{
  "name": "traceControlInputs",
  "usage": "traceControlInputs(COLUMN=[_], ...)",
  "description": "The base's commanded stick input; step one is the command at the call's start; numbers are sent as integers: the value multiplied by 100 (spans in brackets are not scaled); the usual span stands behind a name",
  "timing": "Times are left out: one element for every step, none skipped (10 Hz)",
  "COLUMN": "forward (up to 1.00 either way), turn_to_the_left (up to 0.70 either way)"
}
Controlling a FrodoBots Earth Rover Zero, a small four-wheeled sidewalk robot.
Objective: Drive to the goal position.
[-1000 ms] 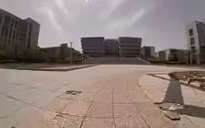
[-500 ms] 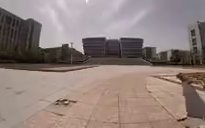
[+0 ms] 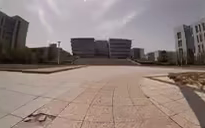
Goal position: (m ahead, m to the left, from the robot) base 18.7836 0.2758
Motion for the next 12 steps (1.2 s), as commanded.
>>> traceControlInputs(forward=[100,100,100,100,100,100,100,100,100,100,100,100], turn_to_the_left=[0,0,0,0,0,0,0,0,0,0,0,0])
